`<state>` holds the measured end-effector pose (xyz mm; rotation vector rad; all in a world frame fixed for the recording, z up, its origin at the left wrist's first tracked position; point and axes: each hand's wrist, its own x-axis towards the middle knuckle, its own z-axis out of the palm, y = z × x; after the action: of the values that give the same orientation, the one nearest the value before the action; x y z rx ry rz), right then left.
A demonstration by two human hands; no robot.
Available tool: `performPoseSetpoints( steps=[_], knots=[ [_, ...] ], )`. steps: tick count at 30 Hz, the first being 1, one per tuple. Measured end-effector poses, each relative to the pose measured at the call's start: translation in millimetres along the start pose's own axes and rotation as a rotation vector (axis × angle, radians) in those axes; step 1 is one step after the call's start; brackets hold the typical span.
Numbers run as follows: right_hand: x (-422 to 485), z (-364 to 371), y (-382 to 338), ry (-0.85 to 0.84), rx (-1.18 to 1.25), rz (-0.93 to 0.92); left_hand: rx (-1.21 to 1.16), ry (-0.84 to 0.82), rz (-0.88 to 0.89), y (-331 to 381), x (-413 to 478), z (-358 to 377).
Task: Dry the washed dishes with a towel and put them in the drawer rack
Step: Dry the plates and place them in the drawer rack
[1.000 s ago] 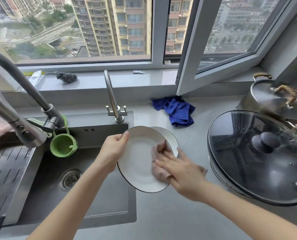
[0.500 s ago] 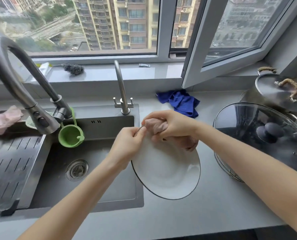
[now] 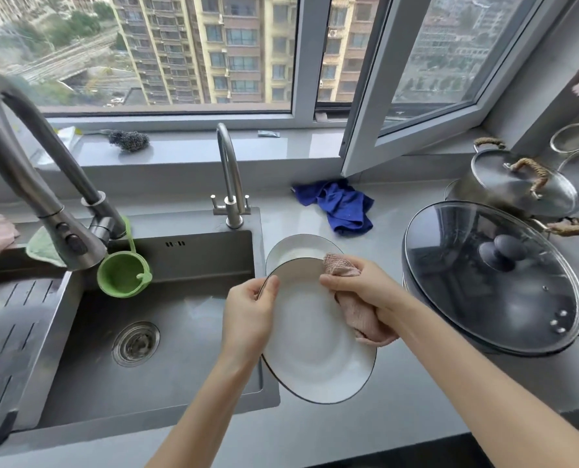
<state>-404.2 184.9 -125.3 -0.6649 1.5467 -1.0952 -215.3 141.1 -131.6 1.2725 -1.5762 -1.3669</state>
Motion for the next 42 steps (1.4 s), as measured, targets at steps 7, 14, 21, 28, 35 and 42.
performPoseSetpoints(
  steps=[7,14,21,28,35,42],
  knots=[
    [-10,-6,37,0.209,0.169,0.065,-0.067,0.162,0.045,-1,-2,15],
    [4,22,41,0.464,0.429,-0.043,-0.226,0.304,-0.026,-10,-6,26],
    [-18,16,8,0.192,-0.275,-0.288,-0.31,-0.707,-0.226,10,40,-35],
    [-12,40,-31,-0.102,-0.771,-0.435,0.142,-0.583,0.124,15,31,-30],
    [-12,19,-11,0.368,-0.735,-0.441,-0.126,-0.202,0.075,15,37,-24],
    [-35,26,18,0.78,-1.33,-0.42,-0.236,-0.034,-0.212,7,20,-13]
  ],
)
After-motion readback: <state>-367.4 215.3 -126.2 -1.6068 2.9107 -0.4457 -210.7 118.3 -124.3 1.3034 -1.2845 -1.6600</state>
